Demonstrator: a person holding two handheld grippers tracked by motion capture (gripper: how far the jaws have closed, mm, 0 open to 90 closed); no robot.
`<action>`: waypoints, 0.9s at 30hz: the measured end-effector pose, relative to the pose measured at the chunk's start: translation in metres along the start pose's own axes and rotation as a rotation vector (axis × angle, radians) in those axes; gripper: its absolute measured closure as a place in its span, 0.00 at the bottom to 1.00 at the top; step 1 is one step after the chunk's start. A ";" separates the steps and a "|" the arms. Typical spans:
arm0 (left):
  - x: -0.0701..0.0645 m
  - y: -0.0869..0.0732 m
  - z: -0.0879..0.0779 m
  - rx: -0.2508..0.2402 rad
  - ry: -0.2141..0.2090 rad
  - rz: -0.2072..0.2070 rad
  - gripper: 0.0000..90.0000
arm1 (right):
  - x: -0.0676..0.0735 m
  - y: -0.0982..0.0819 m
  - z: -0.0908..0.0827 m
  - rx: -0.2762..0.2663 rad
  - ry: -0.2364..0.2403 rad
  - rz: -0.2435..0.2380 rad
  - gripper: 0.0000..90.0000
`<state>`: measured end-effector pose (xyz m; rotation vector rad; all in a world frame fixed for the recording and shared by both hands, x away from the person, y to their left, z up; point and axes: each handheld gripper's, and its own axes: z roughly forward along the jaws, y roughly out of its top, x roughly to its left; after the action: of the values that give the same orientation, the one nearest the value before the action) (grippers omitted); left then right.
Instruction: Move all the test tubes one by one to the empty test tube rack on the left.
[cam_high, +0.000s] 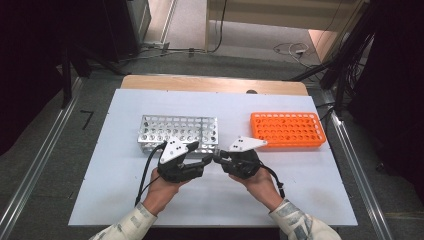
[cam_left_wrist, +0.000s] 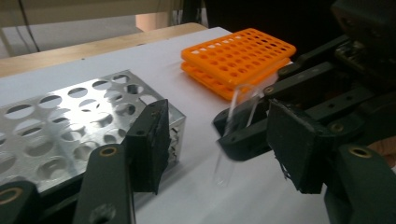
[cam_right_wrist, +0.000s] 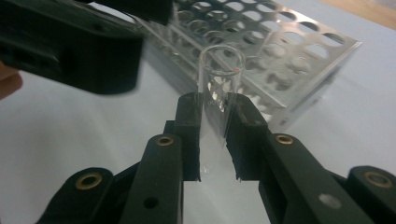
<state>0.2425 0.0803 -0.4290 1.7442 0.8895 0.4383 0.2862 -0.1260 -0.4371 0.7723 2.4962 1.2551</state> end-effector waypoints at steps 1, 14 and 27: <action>-0.001 0.000 0.000 0.004 -0.005 0.002 0.49 | 0.002 0.000 0.002 0.001 0.008 -0.009 0.81; 0.002 -0.003 0.004 0.010 -0.018 0.014 0.84 | 0.017 0.006 0.012 0.003 0.045 -0.026 0.81; 0.043 0.028 -0.025 -0.116 0.136 -0.050 0.84 | 0.000 -0.002 0.005 0.042 0.030 0.014 0.34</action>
<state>0.2635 0.1249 -0.3994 1.5977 0.9819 0.5698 0.2880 -0.1238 -0.4417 0.7879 2.5532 1.2313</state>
